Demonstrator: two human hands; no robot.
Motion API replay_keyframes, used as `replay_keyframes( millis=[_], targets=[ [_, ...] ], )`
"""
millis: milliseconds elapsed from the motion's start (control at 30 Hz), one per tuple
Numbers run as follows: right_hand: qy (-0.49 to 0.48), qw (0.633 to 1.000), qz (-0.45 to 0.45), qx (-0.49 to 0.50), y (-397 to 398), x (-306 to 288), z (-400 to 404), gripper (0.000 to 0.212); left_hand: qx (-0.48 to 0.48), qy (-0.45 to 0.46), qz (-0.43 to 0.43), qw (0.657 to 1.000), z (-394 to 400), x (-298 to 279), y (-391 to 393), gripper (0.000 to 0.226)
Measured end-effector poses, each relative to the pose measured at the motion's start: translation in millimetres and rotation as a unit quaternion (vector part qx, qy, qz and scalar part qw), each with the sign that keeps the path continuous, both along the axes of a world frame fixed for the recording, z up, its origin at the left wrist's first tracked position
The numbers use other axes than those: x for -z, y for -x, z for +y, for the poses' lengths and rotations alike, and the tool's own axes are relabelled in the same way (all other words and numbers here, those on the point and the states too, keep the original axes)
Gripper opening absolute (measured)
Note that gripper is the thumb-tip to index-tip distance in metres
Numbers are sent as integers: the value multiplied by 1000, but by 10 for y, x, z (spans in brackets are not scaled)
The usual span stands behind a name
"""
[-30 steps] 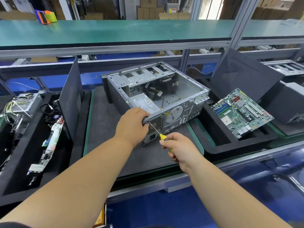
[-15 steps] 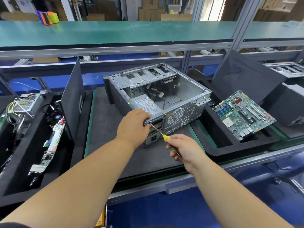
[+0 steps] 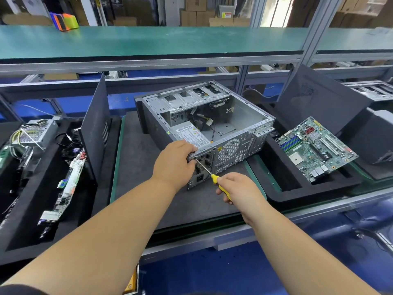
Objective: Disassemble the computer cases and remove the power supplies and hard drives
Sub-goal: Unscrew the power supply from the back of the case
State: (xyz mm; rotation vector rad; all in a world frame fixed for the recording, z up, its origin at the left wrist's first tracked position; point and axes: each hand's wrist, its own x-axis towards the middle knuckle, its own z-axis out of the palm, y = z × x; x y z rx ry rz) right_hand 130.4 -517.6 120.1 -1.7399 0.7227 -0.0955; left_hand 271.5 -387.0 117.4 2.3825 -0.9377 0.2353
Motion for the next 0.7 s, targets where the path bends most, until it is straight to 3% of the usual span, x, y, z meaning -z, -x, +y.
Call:
replay_keyframes(
  millis=[267, 533, 700],
  targets=[
    [9, 997, -71, 15, 0, 94, -31, 10, -2, 0, 0, 1000, -1, 8, -4, 33],
    [18, 1000, -16, 8, -13, 83, -29, 20, 3, 3, 0, 1000, 3, 11, -5, 33],
    [37, 998, -50, 15, 2, 97, -42, 11, 1, 5, 1, 1000, 7, 26, -13, 33]
  ],
)
